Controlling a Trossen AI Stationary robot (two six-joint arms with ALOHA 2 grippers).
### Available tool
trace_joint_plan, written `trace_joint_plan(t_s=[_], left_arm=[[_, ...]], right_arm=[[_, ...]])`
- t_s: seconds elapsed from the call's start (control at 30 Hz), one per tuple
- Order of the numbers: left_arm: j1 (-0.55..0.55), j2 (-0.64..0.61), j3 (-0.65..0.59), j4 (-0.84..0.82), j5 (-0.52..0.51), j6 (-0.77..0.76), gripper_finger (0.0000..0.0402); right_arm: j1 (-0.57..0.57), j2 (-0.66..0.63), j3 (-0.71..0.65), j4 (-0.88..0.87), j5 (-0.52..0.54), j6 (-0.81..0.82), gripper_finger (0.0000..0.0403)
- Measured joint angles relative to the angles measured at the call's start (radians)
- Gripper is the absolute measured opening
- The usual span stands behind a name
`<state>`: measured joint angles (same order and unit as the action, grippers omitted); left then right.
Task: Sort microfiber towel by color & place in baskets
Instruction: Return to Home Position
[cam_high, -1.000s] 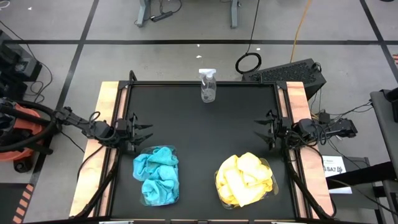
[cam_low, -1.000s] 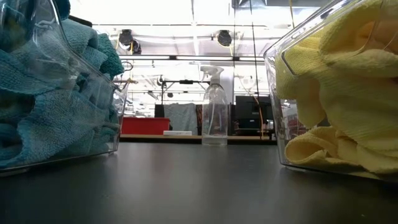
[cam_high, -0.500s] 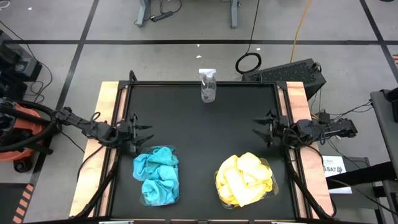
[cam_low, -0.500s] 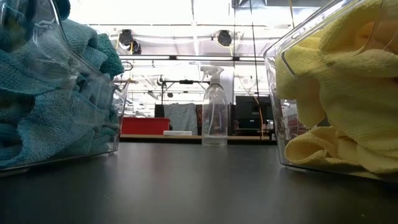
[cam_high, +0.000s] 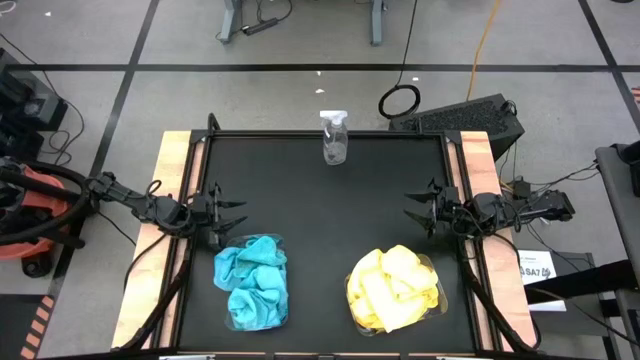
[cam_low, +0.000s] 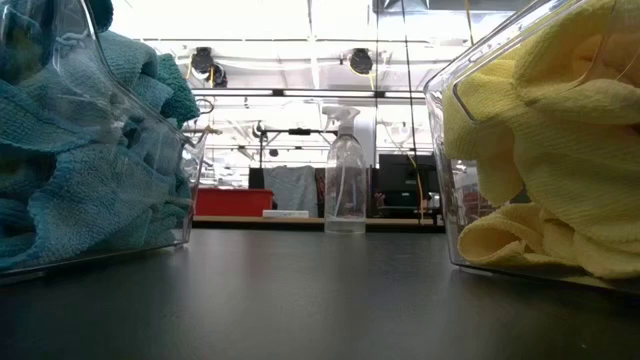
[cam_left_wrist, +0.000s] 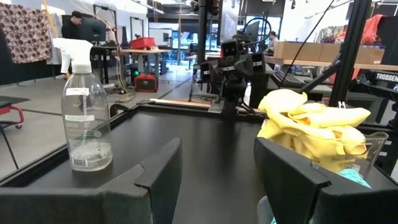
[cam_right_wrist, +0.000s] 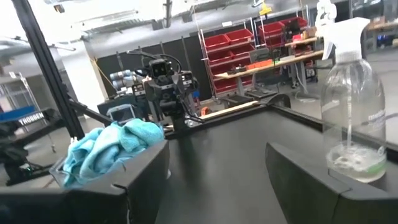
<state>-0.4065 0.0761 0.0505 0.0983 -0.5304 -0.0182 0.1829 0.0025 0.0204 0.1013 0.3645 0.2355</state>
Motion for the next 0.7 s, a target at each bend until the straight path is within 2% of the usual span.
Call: trace_joint_plan(t_s=[0.7], left_arm=[[0.0, 0.0, 0.0, -0.003, -0.001, 0.0, 0.0206]], right_arm=[[0.0, 0.0, 0.0, -0.002, 0.0, 0.041, 0.0258]])
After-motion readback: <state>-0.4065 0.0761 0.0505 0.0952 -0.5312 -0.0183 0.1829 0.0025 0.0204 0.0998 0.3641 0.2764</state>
